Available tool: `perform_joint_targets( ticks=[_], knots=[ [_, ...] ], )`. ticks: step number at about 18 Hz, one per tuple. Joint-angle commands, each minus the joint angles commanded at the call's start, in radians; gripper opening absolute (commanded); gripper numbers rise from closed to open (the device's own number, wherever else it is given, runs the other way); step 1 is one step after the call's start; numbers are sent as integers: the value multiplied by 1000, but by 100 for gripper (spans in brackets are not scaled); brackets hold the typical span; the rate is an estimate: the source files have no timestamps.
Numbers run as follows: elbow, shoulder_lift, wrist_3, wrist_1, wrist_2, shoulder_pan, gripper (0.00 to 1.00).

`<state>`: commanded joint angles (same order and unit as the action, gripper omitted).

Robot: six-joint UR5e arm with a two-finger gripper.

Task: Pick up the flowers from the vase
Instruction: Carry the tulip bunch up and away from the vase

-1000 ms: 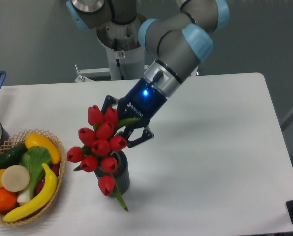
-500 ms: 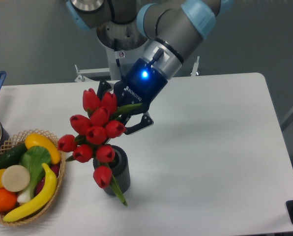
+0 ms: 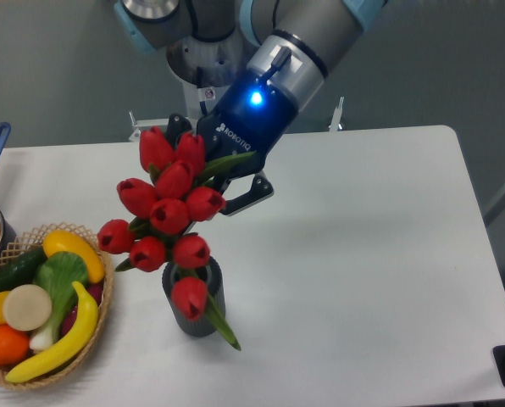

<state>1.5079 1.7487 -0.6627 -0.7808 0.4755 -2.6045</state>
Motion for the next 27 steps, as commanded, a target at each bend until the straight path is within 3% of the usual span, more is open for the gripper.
perform_joint_targets(
  ticks=[7,10,16,18,27],
  knots=[
    [12,9,-70,2,-32,-202,38],
    [12,26,-110,2,-75,-252,38],
    [18,43,-158,0,-77,-304,38],
    [57,40,-173,2,-77,-333,38],
    [90,38,-206,2,-71,-364,38]
  ],
)
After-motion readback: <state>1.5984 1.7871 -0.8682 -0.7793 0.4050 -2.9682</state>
